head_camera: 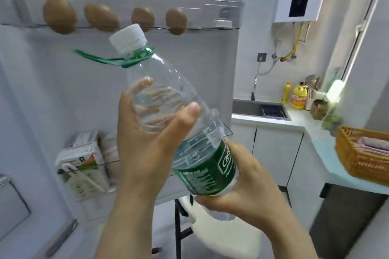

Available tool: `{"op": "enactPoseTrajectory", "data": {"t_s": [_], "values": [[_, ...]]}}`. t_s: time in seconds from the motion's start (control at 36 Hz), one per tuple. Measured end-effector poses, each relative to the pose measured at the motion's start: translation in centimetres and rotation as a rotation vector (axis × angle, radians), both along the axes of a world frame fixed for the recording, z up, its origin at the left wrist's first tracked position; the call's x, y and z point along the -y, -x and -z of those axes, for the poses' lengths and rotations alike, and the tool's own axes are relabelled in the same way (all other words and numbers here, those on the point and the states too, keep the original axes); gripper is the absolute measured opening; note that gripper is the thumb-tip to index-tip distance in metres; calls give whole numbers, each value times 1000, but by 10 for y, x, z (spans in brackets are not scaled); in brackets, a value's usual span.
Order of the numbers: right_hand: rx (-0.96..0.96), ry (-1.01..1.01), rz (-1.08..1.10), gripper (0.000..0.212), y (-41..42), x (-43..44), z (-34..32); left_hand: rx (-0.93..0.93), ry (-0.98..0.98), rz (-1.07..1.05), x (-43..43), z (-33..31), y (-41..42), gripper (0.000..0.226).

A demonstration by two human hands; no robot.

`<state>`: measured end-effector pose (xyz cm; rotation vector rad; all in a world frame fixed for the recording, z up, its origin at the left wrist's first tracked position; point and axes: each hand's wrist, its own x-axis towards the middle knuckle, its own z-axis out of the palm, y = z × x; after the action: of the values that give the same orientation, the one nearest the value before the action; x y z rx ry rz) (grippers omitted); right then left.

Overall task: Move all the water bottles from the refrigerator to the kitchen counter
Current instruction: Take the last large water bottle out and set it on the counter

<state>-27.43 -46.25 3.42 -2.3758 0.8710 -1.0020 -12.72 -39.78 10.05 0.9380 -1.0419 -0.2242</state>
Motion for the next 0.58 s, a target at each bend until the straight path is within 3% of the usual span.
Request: {"op": "enactPoseTrajectory", "data": {"t_s": [0.58], "values": [[4, -167, 501, 76, 179, 18, 19, 28, -96, 403, 102, 26, 165, 73]]}}
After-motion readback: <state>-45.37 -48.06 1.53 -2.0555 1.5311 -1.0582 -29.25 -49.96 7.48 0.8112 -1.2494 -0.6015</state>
